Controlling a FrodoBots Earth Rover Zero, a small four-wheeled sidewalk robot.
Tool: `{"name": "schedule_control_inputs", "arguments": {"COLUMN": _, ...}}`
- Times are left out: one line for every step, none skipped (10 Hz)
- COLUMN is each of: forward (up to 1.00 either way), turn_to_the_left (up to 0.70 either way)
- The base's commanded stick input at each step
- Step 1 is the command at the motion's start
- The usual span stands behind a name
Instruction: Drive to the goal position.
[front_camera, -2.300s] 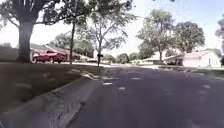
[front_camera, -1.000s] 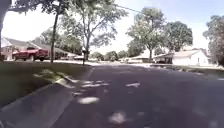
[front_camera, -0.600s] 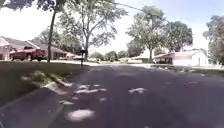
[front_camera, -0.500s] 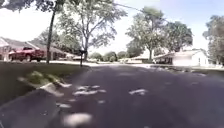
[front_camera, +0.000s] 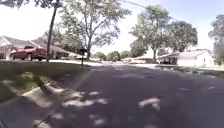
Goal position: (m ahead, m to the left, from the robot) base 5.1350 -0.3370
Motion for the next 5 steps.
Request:
{"name": "schedule_control_inputs", "arguments": {"forward": 1.0, "turn_to_the_left": 0.02}}
{"name": "schedule_control_inputs", "arguments": {"forward": 1.0, "turn_to_the_left": 0.02}}
{"name": "schedule_control_inputs", "arguments": {"forward": 1.0, "turn_to_the_left": 0.02}}
{"name": "schedule_control_inputs", "arguments": {"forward": 1.0, "turn_to_the_left": 0.02}}
{"name": "schedule_control_inputs", "arguments": {"forward": 1.0, "turn_to_the_left": 0.02}}
